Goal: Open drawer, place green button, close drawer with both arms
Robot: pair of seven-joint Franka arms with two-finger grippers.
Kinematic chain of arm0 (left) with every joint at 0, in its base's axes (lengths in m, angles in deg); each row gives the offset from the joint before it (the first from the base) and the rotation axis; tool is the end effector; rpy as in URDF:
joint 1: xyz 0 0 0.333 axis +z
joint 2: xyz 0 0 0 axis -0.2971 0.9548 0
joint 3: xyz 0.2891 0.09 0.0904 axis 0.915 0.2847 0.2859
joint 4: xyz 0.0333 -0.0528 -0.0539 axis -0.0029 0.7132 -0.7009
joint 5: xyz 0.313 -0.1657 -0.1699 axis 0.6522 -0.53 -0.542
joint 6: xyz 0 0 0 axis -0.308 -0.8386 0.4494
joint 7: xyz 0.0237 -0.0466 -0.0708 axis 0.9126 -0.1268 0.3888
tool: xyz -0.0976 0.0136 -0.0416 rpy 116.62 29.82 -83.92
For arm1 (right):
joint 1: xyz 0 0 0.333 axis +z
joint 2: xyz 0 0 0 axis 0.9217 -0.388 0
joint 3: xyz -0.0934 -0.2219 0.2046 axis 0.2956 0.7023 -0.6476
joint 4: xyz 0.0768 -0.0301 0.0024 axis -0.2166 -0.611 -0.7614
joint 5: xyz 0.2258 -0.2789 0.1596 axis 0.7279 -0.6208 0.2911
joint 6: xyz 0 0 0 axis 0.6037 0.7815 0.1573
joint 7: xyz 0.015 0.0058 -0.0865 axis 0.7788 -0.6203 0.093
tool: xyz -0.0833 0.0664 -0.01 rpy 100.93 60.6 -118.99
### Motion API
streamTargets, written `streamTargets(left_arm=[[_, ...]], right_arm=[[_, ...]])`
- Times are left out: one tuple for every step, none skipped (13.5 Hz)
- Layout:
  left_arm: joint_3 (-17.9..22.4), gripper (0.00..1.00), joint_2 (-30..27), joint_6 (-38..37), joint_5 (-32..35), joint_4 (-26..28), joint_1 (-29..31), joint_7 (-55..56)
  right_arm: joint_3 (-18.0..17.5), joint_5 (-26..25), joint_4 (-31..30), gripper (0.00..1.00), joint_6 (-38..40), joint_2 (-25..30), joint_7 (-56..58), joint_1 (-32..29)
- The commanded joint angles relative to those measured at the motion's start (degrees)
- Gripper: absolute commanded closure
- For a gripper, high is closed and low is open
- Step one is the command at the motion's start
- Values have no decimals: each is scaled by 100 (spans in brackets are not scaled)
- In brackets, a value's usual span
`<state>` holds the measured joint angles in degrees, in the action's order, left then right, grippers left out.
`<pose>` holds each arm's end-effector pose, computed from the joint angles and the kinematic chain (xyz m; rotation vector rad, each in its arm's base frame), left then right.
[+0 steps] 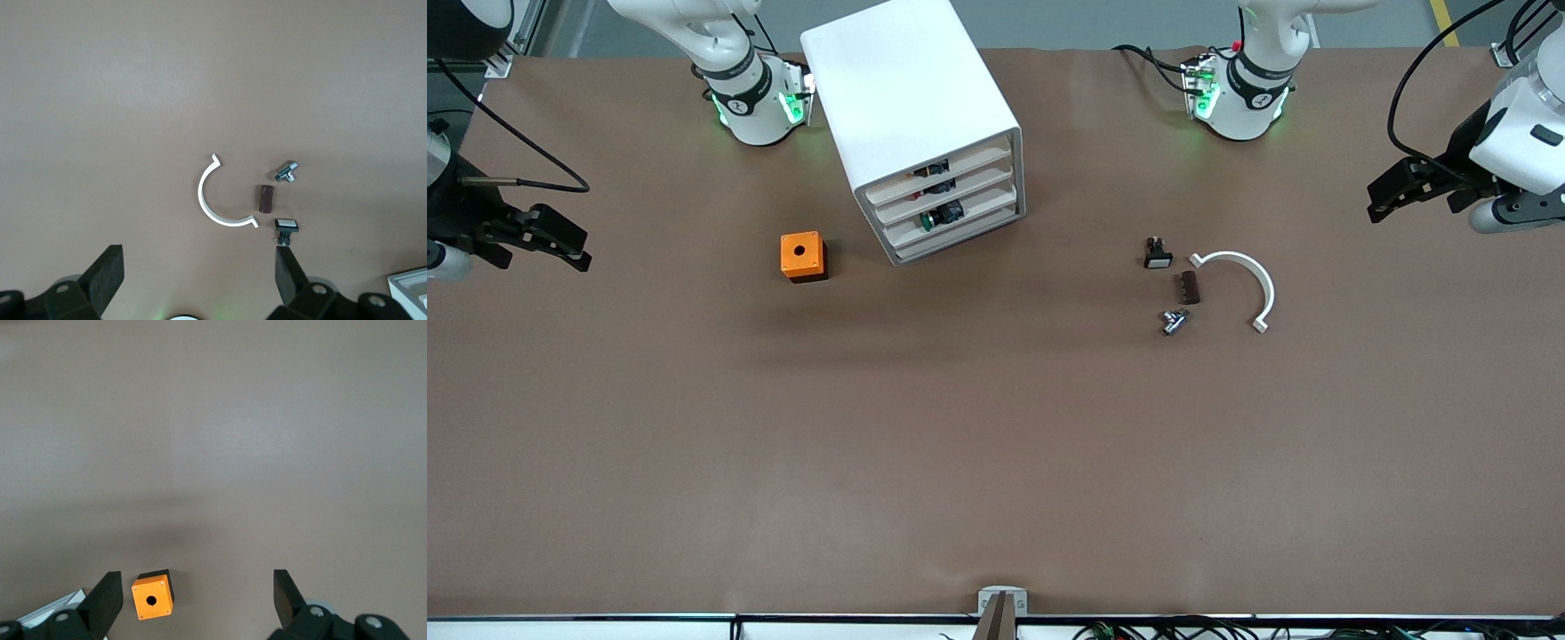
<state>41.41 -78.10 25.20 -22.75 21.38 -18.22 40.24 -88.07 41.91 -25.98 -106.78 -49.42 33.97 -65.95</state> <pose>0.5220 -0.0591 0.6296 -3.1010 -0.1520 0.0300 0.5616 0.0118 0.6196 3.1185 -0.0698 0.0955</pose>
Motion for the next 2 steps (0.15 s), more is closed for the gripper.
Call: streamTargets(left_arm=[[-64,0,-56,25,137,-43,84,-120],[-64,0,-39,25,137,-43,84,-120]], right_arm=[[-4,-127,49,0,-58,-4,30,10],[-4,-162,41,0,-102,-4,30,1]])
